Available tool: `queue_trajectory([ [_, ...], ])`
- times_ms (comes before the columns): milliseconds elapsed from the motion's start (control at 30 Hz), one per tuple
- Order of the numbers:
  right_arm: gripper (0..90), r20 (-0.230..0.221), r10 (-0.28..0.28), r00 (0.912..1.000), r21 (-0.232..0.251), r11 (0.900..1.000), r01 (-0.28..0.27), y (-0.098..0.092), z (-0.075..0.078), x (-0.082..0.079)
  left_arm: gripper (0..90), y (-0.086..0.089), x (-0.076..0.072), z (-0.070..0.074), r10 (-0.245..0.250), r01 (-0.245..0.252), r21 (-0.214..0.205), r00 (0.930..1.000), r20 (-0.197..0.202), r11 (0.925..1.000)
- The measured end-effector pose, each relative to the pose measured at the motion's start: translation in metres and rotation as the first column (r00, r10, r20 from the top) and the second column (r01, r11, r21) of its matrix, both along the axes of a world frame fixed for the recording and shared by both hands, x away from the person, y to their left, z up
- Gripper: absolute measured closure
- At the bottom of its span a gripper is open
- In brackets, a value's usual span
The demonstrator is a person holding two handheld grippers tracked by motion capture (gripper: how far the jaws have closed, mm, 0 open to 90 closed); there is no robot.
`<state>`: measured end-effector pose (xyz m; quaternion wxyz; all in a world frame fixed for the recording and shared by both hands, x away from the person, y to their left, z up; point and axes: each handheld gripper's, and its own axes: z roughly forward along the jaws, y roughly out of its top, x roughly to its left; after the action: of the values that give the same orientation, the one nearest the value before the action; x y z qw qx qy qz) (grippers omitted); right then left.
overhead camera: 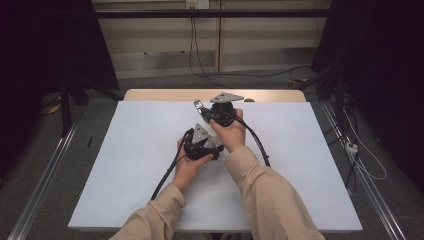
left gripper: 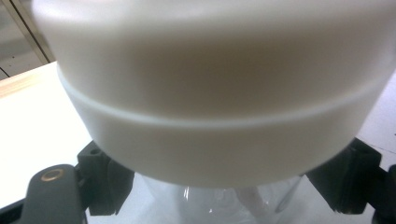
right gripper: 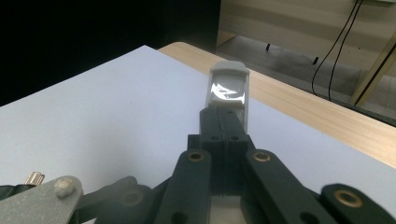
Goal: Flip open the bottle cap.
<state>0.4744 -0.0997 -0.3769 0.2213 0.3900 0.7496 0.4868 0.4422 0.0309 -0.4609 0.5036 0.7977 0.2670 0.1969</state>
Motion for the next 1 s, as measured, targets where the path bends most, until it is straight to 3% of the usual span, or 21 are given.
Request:
queue_trajectory([
  [667, 90.0, -0.016, 0.001, 0.9999, -0.012, 0.9999, -0.001, 0.0012, -0.0012, 0.0015, 17.3, -0.0005, -0.0007, 0.0001, 0.001, -0.001, 0.012, 1.0000, 0.008, 0.9999],
  [900, 89.0, 0.001, 0.008, 1.0000, -0.029, 0.9995, -0.008, -0.0004, 0.0005, -0.0002, 17.3, -0.0013, -0.0017, 0.0002, -0.003, 0.002, 0.016, 0.9999, 0.016, 0.9999],
  [1000, 84.9, 0.008, 0.006, 0.9999, -0.039, 0.9992, -0.006, -0.0008, 0.0015, -0.0009, 17.5, 0.0001, -0.0012, 0.0004, -0.001, 0.001, 0.000, 1.0000, 0.007, 1.0000],
])
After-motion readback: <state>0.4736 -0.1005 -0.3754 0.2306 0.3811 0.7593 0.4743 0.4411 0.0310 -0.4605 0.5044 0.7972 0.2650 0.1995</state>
